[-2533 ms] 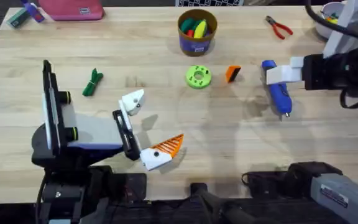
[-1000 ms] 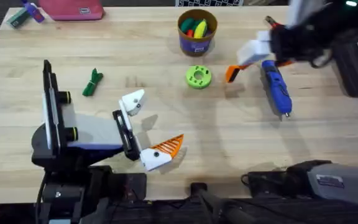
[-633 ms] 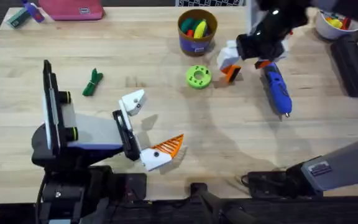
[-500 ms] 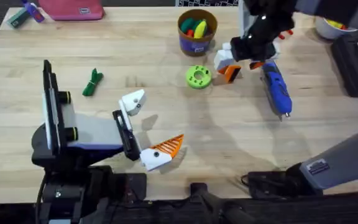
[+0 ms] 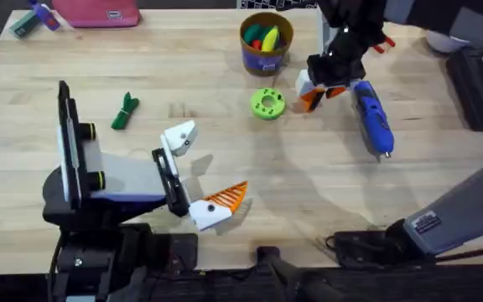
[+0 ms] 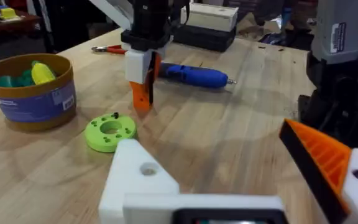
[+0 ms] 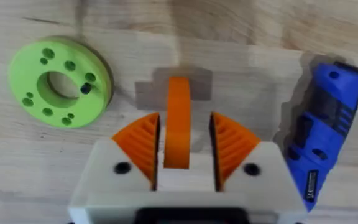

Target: Pick up the gripper from the table and insert it into the empty holder that is missing its gripper. Then pick up a screw, insert it into the mounting hole, and use the screwdriver to tighten it. Finally, clean up the table by picking up the vegetable and placing it into the bucket.

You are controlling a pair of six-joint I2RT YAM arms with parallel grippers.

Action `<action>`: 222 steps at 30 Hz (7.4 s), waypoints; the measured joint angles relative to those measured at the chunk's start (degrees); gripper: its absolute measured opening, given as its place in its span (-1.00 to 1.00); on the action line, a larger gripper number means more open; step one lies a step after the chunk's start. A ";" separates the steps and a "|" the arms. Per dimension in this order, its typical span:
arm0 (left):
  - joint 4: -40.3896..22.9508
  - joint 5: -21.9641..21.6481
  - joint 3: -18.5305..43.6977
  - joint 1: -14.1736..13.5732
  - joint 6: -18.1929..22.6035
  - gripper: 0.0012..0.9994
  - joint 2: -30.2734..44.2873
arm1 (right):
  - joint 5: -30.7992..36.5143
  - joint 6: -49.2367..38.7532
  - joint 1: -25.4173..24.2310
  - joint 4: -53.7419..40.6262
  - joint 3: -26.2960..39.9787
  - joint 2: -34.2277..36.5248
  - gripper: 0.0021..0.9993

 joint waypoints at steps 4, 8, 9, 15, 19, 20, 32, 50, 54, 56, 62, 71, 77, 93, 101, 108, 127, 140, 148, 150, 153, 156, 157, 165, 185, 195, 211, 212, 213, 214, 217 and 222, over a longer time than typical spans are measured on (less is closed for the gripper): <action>0.00 0.00 0.00 0.00 -0.01 0.97 0.01 | 0.00 0.18 0.00 0.01 0.00 -0.01 -0.59; 0.00 0.00 0.00 0.00 -0.01 0.98 0.00 | 0.09 0.39 0.00 0.02 0.11 0.00 -0.98; 0.00 0.00 0.00 0.00 -0.01 0.97 0.02 | 0.09 0.39 0.00 -0.01 0.11 0.00 -0.98; 0.00 0.00 0.00 0.00 0.00 0.97 0.00 | 0.05 0.38 0.17 -0.83 0.13 -0.19 -0.98; 0.00 0.00 0.00 0.00 -0.01 0.98 0.00 | 0.00 1.06 0.84 -1.87 0.13 -3.99 -0.98; 0.00 0.00 0.00 0.00 0.00 0.98 0.02 | -0.02 1.53 1.13 -2.06 0.13 -6.13 -0.98; 0.00 0.00 0.00 0.00 -0.01 0.97 0.00 | -20.59 3.41 4.74 4.75 -2.00 -28.84 -0.99; 0.00 0.02 0.00 0.00 0.02 0.97 0.01 | -64.28 23.00 4.74 50.30 -40.36 -38.03 -0.99; 0.00 0.04 0.00 0.00 0.00 0.97 0.01 | -71.07 26.61 4.74 56.32 -43.13 -35.71 -0.99; 0.00 0.04 0.00 0.00 0.02 0.97 0.00 | -74.09 27.62 4.74 58.15 -43.68 -34.01 -0.99; 0.00 0.07 0.00 0.00 -0.01 0.97 0.02 | -81.36 28.90 4.74 65.99 -44.04 -27.21 -0.99; 0.00 0.15 0.00 0.00 0.02 0.98 0.02 | -87.42 29.81 7.68 73.62 -44.06 -16.31 -0.99; -0.01 0.15 0.00 0.00 -0.01 0.98 0.02 | -86.80 31.49 8.26 77.78 -44.09 -12.09 -0.99; 0.00 0.17 0.00 0.00 0.02 0.97 0.00 | -84.41 48.29 11.39 98.81 -44.09 -11.85 -0.99; -0.01 0.17 0.00 0.00 0.02 0.97 0.01 | -84.02 52.45 11.43 103.39 -44.80 -11.85 -0.99; 0.00 0.17 0.00 0.00 0.02 0.97 0.02 | -82.08 62.81 11.45 117.19 -50.10 -11.85 -0.99; 0.00 0.13 0.00 0.00 0.02 0.97 0.01 | -79.19 64.84 13.64 118.60 -50.12 -8.63 -0.99; 0.00 0.04 0.00 -0.01 0.02 0.97 0.02 | -77.98 64.53 13.70 121.42 -50.10 -8.63 -0.99; 0.00 0.17 0.00 0.00 0.02 0.97 0.01 | -76.78 64.41 13.70 121.39 -50.10 -8.63 -0.99; 0.00 0.17 0.00 0.00 0.02 0.97 0.01 | -76.21 64.41 13.71 121.37 -50.10 -8.63 -0.99; -0.02 0.17 0.00 0.00 -0.01 0.97 0.02 | -74.90 64.41 14.04 121.37 -50.10 -8.63 -0.99; -0.02 0.15 0.00 0.00 -0.01 0.98 0.02 | -73.79 64.39 14.62 121.39 -50.08 -8.63 -0.99; 0.00 0.15 0.00 0.00 -0.01 0.98 0.02 | -73.53 64.39 14.81 121.39 -50.03 -8.63 -0.99; 0.00 0.15 0.00 0.00 0.43 0.98 0.01 | -71.77 64.37 16.24 120.68 -49.24 -8.63 -0.99; 0.00 -0.28 0.00 0.00 0.41 0.97 0.02 | -66.80 64.37 18.72 120.14 -48.96 -8.63 -0.99; 0.02 -0.40 0.00 0.07 0.41 0.98 0.02 | -66.38 64.37 18.78 120.14 -48.96 -8.63 -0.99; 0.09 -0.70 0.00 0.17 0.45 0.97 0.01 | -70.18 63.50 18.11 111.72 -44.70 -8.63 -0.99; 0.09 -0.66 0.00 0.17 0.45 0.98 0.02 | -70.37 63.20 18.08 111.66 -44.68 -8.63 -0.99; 0.09 -0.63 0.00 0.16 0.48 0.98 0.02 | -70.53 62.98 18.03 111.62 -44.68 -8.63 -0.99; 0.08 -0.59 0.00 0.17 0.50 0.97 0.00 | -70.64 62.70 18.01 111.60 -44.68 -8.63 -0.99; 0.07 -0.50 0.00 0.16 0.63 0.98 0.02 | -70.79 61.48 17.97 111.58 -44.68 -8.65 -0.99; 0.07 -0.48 0.00 0.17 0.85 0.97 0.02 | -71.07 58.66 17.94 111.62 -44.60 -8.42 -0.99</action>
